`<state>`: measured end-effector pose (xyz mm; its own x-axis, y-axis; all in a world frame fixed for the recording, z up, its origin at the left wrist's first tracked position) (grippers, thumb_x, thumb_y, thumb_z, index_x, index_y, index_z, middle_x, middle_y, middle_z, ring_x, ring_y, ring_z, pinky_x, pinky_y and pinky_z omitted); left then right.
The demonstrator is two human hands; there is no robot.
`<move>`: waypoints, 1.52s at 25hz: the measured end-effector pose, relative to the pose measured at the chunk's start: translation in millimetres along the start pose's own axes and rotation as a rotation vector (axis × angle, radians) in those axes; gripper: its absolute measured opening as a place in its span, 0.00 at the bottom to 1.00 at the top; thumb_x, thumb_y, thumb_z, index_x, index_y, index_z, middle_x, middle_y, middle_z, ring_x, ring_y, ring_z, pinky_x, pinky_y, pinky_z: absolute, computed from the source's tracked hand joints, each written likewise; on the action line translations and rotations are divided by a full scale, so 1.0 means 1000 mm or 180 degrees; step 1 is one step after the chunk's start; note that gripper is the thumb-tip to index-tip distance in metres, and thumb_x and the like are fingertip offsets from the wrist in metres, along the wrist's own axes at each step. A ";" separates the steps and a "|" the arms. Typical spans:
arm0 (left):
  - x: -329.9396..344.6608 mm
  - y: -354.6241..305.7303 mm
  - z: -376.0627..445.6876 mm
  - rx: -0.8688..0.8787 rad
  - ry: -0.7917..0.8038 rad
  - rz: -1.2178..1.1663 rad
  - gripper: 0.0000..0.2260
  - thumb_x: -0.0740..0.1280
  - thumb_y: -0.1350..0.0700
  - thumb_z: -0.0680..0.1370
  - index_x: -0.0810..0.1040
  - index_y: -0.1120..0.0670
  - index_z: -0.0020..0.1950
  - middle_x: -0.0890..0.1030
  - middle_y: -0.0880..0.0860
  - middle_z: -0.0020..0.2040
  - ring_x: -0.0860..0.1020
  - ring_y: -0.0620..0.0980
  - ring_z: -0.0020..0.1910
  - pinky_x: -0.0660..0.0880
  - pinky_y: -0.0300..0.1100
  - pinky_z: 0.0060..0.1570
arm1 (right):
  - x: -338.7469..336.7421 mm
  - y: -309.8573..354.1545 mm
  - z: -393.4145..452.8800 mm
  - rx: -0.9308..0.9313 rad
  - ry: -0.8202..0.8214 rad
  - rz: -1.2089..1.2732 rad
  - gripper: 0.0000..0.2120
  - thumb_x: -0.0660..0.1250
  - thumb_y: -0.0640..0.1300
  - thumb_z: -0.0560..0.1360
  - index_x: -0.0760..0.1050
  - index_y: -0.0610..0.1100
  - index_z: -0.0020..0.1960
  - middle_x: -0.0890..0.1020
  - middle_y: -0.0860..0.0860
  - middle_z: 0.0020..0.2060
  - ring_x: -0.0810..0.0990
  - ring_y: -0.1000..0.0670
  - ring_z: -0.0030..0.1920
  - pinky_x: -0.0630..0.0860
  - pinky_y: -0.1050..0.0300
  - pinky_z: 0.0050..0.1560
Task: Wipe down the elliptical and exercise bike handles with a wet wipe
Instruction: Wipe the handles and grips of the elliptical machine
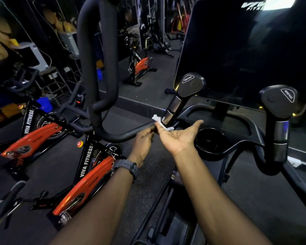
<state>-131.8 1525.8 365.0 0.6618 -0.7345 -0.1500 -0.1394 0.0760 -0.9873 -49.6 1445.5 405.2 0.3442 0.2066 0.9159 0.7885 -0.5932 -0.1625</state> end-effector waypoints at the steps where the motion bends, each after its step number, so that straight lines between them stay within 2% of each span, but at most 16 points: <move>1: 0.002 0.002 -0.001 -0.0054 -0.0019 -0.0021 0.17 0.59 0.57 0.77 0.83 0.46 0.58 0.84 0.46 0.55 0.80 0.50 0.56 0.75 0.52 0.59 | 0.001 -0.002 0.004 -0.0027 -0.0048 -0.0154 0.60 0.63 0.79 0.62 0.56 0.36 0.76 0.67 0.33 0.69 0.69 0.29 0.68 0.70 0.34 0.66; 4: 0.004 0.010 -0.005 -0.0351 -0.0226 -0.0324 0.14 0.58 0.59 0.80 0.82 0.48 0.56 0.84 0.50 0.52 0.81 0.44 0.52 0.76 0.41 0.49 | 0.001 -0.002 0.015 -0.0148 -0.0185 -0.0624 0.57 0.60 0.81 0.61 0.61 0.42 0.76 0.73 0.39 0.64 0.68 0.30 0.69 0.70 0.29 0.63; 7: 0.003 0.015 -0.003 -0.0437 -0.0248 -0.0532 0.16 0.56 0.59 0.83 0.76 0.54 0.68 0.79 0.52 0.64 0.76 0.49 0.64 0.74 0.46 0.59 | 0.008 0.002 0.008 -0.0051 -0.0037 -0.0997 0.62 0.61 0.82 0.58 0.62 0.36 0.75 0.69 0.37 0.71 0.69 0.35 0.70 0.72 0.35 0.63; 9: 0.005 0.013 0.001 -0.0304 -0.0189 -0.0581 0.16 0.57 0.59 0.82 0.76 0.54 0.67 0.79 0.54 0.66 0.76 0.51 0.65 0.72 0.51 0.64 | 0.009 0.002 -0.005 -0.0193 0.0037 -0.1413 0.56 0.62 0.80 0.62 0.67 0.34 0.70 0.74 0.39 0.66 0.76 0.40 0.65 0.74 0.44 0.65; 11: 0.011 0.006 0.002 -0.0168 -0.0152 -0.0797 0.14 0.57 0.61 0.82 0.79 0.51 0.62 0.80 0.54 0.64 0.77 0.52 0.64 0.73 0.52 0.64 | 0.005 -0.001 -0.015 -0.0469 0.0019 -0.2132 0.37 0.63 0.69 0.73 0.75 0.35 0.63 0.80 0.40 0.56 0.79 0.44 0.56 0.75 0.53 0.63; 13: 0.015 0.000 0.001 0.0003 -0.0069 -0.0759 0.14 0.59 0.62 0.82 0.81 0.48 0.57 0.82 0.53 0.59 0.79 0.50 0.59 0.73 0.48 0.59 | -0.009 -0.001 -0.018 -0.1003 -0.0147 -0.2983 0.07 0.66 0.43 0.78 0.79 0.40 0.51 0.82 0.43 0.47 0.79 0.45 0.52 0.75 0.57 0.54; 15: 0.018 -0.002 0.002 0.0224 -0.0020 -0.0500 0.12 0.62 0.59 0.81 0.82 0.48 0.56 0.84 0.51 0.55 0.80 0.50 0.54 0.73 0.46 0.54 | -0.023 0.007 -0.017 -0.1791 -0.0179 -0.4033 0.14 0.64 0.29 0.74 0.80 0.45 0.46 0.85 0.47 0.45 0.83 0.48 0.49 0.77 0.58 0.50; 19: 0.020 -0.005 0.003 0.0360 -0.0105 -0.0296 0.06 0.67 0.55 0.80 0.84 0.49 0.52 0.84 0.45 0.44 0.80 0.40 0.43 0.72 0.39 0.47 | -0.033 0.031 -0.006 -0.2549 -0.0502 -0.4715 0.11 0.68 0.36 0.74 0.82 0.51 0.42 0.86 0.54 0.38 0.85 0.54 0.42 0.81 0.55 0.48; 21: 0.021 -0.005 0.004 0.0441 -0.0133 -0.0156 0.07 0.68 0.53 0.79 0.84 0.48 0.53 0.84 0.44 0.43 0.78 0.38 0.41 0.72 0.41 0.45 | -0.034 0.032 0.000 -0.2464 -0.0469 -0.4791 0.08 0.66 0.38 0.77 0.82 0.48 0.47 0.86 0.52 0.42 0.82 0.56 0.44 0.76 0.64 0.45; 23: 0.023 -0.007 0.003 0.0549 -0.0169 -0.0077 0.08 0.68 0.54 0.79 0.84 0.48 0.56 0.86 0.47 0.47 0.81 0.41 0.45 0.75 0.41 0.48 | -0.038 0.029 0.006 -0.2461 -0.0414 -0.5252 0.08 0.63 0.38 0.79 0.81 0.43 0.51 0.84 0.46 0.49 0.81 0.53 0.47 0.70 0.71 0.41; 25: 0.024 -0.007 0.003 0.0599 -0.0129 -0.0107 0.10 0.70 0.58 0.78 0.83 0.52 0.59 0.86 0.48 0.50 0.83 0.44 0.51 0.78 0.38 0.53 | -0.039 0.032 0.012 -0.2603 -0.0420 -0.6061 0.10 0.62 0.38 0.79 0.80 0.40 0.54 0.83 0.42 0.51 0.80 0.46 0.51 0.68 0.66 0.41; 27: 0.025 -0.005 0.004 0.0622 -0.0090 -0.0099 0.13 0.72 0.60 0.76 0.82 0.53 0.61 0.86 0.48 0.52 0.83 0.46 0.55 0.78 0.43 0.57 | -0.028 0.039 0.023 -0.2604 -0.0374 -0.6716 0.09 0.63 0.41 0.76 0.81 0.42 0.49 0.84 0.41 0.47 0.81 0.43 0.48 0.72 0.57 0.43; 29: 0.025 -0.002 0.007 0.0612 -0.0179 0.0086 0.14 0.72 0.62 0.75 0.82 0.51 0.59 0.86 0.45 0.51 0.82 0.44 0.54 0.78 0.45 0.59 | -0.017 0.046 0.032 -0.2241 -0.0658 -0.7127 0.05 0.66 0.44 0.73 0.81 0.45 0.43 0.85 0.42 0.45 0.83 0.43 0.44 0.73 0.55 0.38; 32: 0.023 0.002 0.012 0.0597 -0.0299 0.0376 0.16 0.69 0.65 0.76 0.82 0.44 0.55 0.85 0.38 0.47 0.82 0.38 0.50 0.78 0.43 0.56 | -0.012 0.050 0.032 -0.2321 -0.0559 -0.7162 0.07 0.69 0.42 0.71 0.82 0.44 0.47 0.85 0.41 0.47 0.83 0.41 0.47 0.77 0.52 0.42; 34: 0.023 0.007 0.016 0.0509 -0.0353 0.0537 0.16 0.69 0.62 0.76 0.81 0.46 0.60 0.84 0.39 0.48 0.82 0.39 0.51 0.79 0.47 0.56 | -0.015 0.054 0.031 -0.2384 -0.0431 -0.7236 0.09 0.66 0.42 0.72 0.82 0.44 0.50 0.85 0.41 0.48 0.82 0.41 0.50 0.77 0.53 0.44; 38: 0.024 0.016 0.023 0.0403 -0.0336 0.0759 0.17 0.70 0.61 0.76 0.80 0.45 0.62 0.85 0.43 0.49 0.82 0.43 0.51 0.80 0.48 0.55 | -0.015 0.058 0.046 -0.1833 -0.0864 -0.7251 0.09 0.62 0.45 0.75 0.80 0.47 0.51 0.84 0.43 0.50 0.82 0.41 0.50 0.73 0.53 0.42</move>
<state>-100.7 1524.9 344.8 0.6953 -0.6121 -0.3767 -0.2116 0.3266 -0.9212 14.3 1443.9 364.7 -0.4591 0.6206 -0.6357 -0.2864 0.5739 0.7672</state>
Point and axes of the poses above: each hand's wrist, its own z-axis towards the middle knuckle, its own x-axis out of the palm, y = z × x, the point moved 3 cm from there along z, towards the middle knuckle
